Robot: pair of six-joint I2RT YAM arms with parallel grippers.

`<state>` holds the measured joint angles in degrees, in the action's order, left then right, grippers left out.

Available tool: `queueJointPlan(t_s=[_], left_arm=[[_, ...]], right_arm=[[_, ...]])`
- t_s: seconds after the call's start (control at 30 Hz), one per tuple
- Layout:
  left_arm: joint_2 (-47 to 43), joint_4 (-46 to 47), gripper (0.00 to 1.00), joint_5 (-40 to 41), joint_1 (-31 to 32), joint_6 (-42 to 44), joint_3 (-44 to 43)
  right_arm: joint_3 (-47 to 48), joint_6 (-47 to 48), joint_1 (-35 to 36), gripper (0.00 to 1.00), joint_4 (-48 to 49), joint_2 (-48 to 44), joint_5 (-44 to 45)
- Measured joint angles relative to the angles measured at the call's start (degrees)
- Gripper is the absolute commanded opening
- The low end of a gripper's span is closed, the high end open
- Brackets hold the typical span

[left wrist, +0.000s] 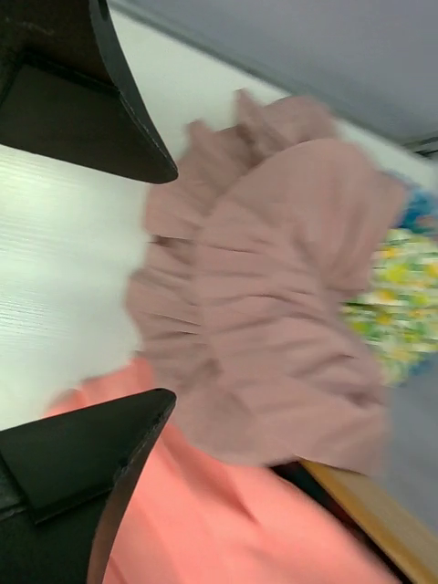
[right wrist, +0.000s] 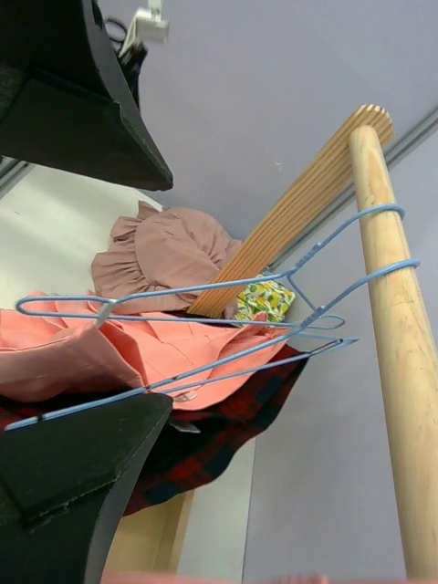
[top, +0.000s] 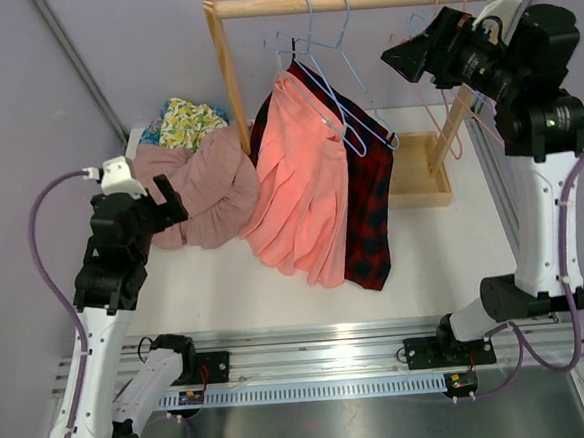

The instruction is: Remove the skirt from the hanger

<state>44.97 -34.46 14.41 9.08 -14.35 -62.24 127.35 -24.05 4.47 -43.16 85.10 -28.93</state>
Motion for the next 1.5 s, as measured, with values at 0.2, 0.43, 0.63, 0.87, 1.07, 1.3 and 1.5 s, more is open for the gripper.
queueJointPlan(t_s=[0.2, 0.43, 0.63, 0.87, 1.07, 1.3, 1.5], left_arm=[[-5.1, -8.3, 0.99, -2.0, 0.4, -2.3, 12.6], [-10.3, -10.1, 0.99, -2.2, 0.8, -3.5, 13.5], [-10.0, -10.0, 0.99, -2.6, 1.1, -3.6, 13.5], [-10.0, -10.0, 0.99, -3.1, 1.2, -3.6, 13.5], [-10.0, -10.0, 0.99, -3.1, 1.3, -3.6, 13.5], [-9.8, -10.1, 0.99, -3.3, 1.4, -3.6, 13.1], [-3.1, -10.7, 0.99, -4.0, 5.7, -4.7, 0.7]], right_arm=[[10.6, 1.0, 5.9, 0.98, -2.9, 14.1, -1.1], [11.0, 2.7, 9.2, 0.96, -3.8, 20.4, -0.2], [5.7, 3.8, 9.3, 0.73, -2.1, 19.6, 0.9], [-0.1, 3.7, 9.3, 0.15, -1.2, 19.5, 2.3], [0.0, 4.2, 10.2, 0.00, 0.5, 19.0, 1.6], [11.0, 4.2, 10.0, 0.00, -7.2, 21.9, 4.0], [17.4, 4.0, 10.0, 0.00, -9.7, 21.5, 6.1]])
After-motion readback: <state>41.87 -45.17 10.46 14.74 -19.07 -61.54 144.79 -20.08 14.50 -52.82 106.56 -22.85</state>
